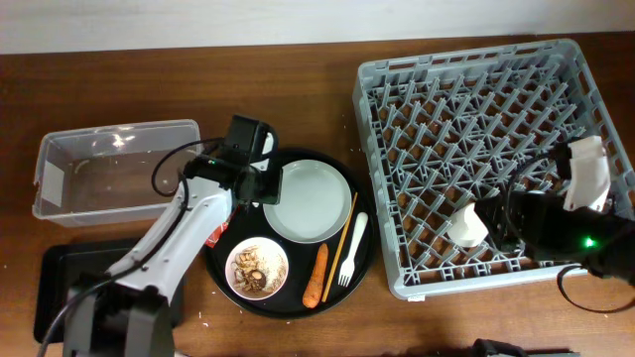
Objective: Sort waste into correct bins and load items into the dishwasher rack
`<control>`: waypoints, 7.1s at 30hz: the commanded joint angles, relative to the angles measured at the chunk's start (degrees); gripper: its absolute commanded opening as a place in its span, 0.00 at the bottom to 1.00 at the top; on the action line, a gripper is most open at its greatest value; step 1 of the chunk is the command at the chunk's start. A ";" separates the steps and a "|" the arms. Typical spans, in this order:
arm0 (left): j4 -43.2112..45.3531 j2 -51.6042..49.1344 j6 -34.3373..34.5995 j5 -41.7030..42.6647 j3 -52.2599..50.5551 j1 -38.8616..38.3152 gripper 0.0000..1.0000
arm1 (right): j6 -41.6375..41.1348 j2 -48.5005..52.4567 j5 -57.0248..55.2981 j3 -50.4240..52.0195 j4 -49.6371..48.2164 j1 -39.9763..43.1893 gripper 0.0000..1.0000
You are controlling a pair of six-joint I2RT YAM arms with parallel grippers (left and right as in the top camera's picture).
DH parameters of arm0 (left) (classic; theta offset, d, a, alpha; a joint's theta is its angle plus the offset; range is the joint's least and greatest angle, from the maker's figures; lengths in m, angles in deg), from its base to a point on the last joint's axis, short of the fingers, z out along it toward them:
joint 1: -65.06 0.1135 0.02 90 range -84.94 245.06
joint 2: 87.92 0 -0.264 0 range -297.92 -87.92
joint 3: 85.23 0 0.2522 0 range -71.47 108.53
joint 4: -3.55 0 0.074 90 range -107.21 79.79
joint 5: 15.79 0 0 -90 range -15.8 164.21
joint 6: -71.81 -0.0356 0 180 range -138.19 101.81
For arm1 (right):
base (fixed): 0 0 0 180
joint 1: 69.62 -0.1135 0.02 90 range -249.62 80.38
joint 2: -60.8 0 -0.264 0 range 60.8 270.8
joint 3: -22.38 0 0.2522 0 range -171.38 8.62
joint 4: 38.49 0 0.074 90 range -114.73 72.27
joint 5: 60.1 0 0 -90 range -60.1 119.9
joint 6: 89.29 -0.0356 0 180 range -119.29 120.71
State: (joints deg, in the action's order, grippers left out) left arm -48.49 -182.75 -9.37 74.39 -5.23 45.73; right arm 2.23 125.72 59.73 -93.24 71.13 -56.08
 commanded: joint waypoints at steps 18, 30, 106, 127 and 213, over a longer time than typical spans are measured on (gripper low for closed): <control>-39.01 41.48 -0.72 3.45 23.32 12.52 0.99 | -29.66 48.26 -21.68 23.28 -50.18 -43.93 0.47; -39.01 41.55 -0.72 3.45 23.32 12.52 0.99 | -30.29 48.28 -25.05 20.50 -50.58 -44.70 0.16; -39.01 41.55 -0.72 3.45 23.32 12.52 0.99 | 28.22 34.25 -79.84 19.45 -72.52 -13.60 0.05; -39.01 41.55 -0.72 3.45 23.32 12.52 0.99 | -23.47 14.99 -14.10 19.96 -31.50 -50.77 0.69; -47.95 35.93 -0.55 7.43 26.29 9.05 0.99 | -15.76 27.96 -25.53 16.02 -44.04 -36.44 0.47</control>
State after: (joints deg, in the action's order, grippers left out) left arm -96.54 -146.97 -9.79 82.48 20.78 54.62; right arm -8.92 158.20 33.48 -74.64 26.95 -88.71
